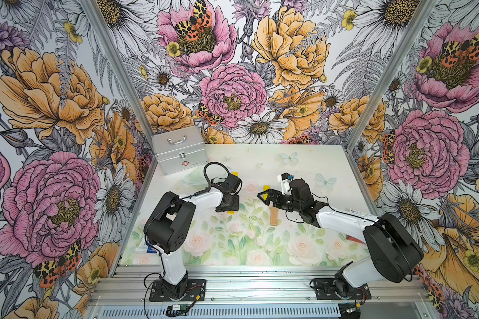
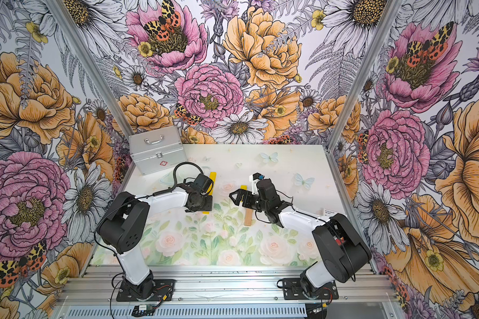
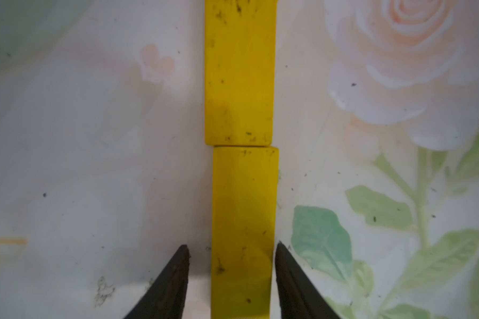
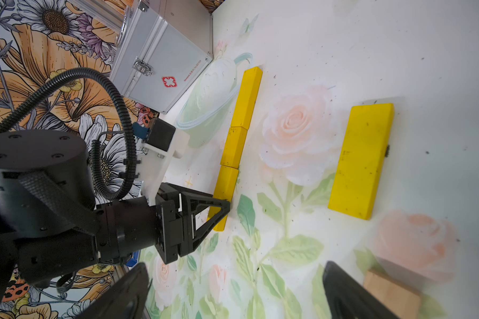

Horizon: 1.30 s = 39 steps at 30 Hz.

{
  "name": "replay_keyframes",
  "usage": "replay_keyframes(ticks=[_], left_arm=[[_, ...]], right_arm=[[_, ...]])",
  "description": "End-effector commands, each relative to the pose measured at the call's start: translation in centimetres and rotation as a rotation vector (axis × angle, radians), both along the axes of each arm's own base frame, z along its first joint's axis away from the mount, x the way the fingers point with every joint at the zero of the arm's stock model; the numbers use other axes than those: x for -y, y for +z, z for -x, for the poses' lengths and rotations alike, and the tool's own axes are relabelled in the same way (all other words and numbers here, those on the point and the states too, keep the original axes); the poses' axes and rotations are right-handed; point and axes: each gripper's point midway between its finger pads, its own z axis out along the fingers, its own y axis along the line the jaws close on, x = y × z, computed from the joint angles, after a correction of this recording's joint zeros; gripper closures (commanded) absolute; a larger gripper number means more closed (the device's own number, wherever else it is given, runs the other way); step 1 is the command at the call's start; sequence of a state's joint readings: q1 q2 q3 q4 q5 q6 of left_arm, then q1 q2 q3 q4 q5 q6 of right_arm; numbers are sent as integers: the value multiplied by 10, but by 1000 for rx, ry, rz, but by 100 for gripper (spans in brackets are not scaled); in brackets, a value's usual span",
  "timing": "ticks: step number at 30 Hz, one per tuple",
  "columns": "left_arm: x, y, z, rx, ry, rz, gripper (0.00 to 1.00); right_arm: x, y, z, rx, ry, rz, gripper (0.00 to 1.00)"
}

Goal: Assemble the letter k with building blocks
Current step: Assemble the building block at the center of the board.

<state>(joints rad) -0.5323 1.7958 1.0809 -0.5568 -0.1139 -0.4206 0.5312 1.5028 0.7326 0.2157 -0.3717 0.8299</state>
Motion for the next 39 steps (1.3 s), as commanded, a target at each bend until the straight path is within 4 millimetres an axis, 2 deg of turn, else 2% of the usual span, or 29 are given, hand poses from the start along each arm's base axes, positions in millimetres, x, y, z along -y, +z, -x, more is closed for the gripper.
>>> replay_keyframes(ticks=[1,5,10,13,18,20,29,30,39], left_arm=[[-14,18,2,37,31,-27,48],[-13,35,-4,78,26,2,48],[-1,61,-13,120,-23,76,48],[-7,69,-19,137,0,89,48],[-31,54,-20,121,77,34,50],[-32,49,-22,110,72,23,51],[-11,33,-44,100,25,-15,51],[-8,21,-45,78,16,-34,51],[11,8,-53,61,-13,-41,50]], right_arm=[[-5,7,-3,18,6,-16,1],[-5,7,-2,13,10,-13,1],[-2,7,-4,14,5,7,1],[-2,8,-6,16,-1,12,0],[-1,8,-7,12,-6,12,1],[-2,8,-8,13,-3,12,1],[-3,8,-8,13,-1,13,1],[-3,8,-7,15,1,14,1],[1,4,-5,7,-3,20,0]])
